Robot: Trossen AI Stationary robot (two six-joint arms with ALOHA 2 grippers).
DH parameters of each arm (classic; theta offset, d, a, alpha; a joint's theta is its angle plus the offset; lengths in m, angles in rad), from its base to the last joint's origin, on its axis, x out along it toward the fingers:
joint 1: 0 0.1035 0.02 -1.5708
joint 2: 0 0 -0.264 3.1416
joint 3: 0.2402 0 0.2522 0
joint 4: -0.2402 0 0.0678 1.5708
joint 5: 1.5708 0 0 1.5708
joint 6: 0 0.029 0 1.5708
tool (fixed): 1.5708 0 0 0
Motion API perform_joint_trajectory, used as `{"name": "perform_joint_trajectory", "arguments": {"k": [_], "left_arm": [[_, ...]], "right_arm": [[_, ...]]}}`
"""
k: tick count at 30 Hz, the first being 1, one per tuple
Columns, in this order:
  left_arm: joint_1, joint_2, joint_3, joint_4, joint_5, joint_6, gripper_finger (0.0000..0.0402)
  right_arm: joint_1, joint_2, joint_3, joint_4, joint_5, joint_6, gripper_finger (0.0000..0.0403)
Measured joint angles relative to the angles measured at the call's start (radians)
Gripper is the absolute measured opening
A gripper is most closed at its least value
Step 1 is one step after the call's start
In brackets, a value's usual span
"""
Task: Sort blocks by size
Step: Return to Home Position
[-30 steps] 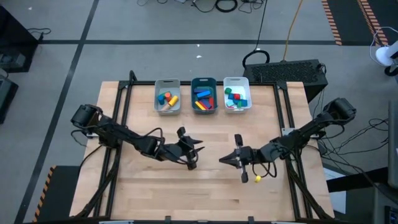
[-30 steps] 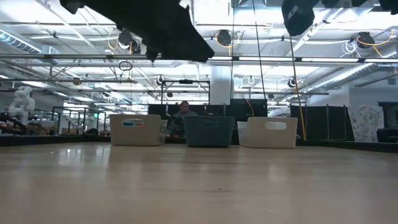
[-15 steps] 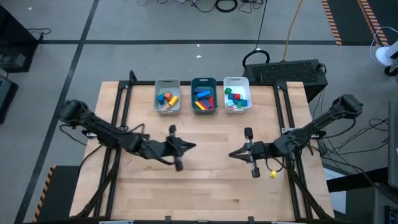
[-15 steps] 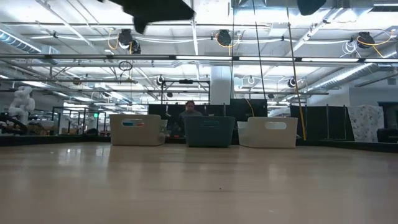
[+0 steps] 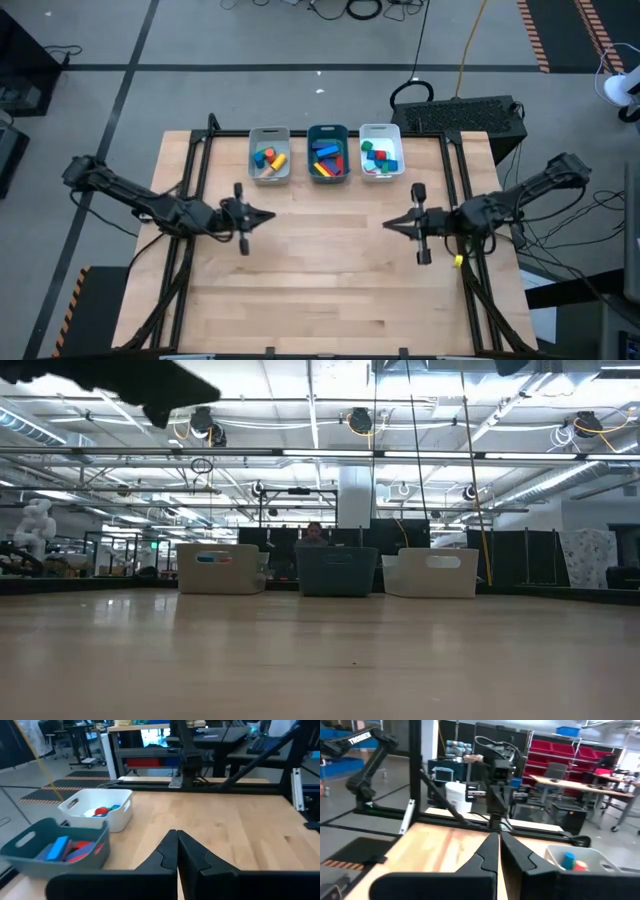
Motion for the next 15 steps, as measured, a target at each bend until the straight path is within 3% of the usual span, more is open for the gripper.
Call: {"name": "perform_joint_trajectory", "arguments": {"k": [2, 7, 15], "left_arm": [[0.015, -0.068, -0.033, -0.033, 0.005, 0.001, 0.0002], [0.049, -0.195, -0.093, -0.105, 0.008, 0.0, 0.0001], [0.084, -0.299, -0.162, -0.127, 0.03, -0.011, 0.0001]], "right_arm": [[-0.03, -0.027, 0.0, -0.034, -0.031, -0.007, 0.0], [-0.152, -0.046, 0.0, -0.05, -0.24, -0.017, 0.0], [-0.354, -0.011, -0.001, -0.089, -0.437, 0.003, 0.0]]}}
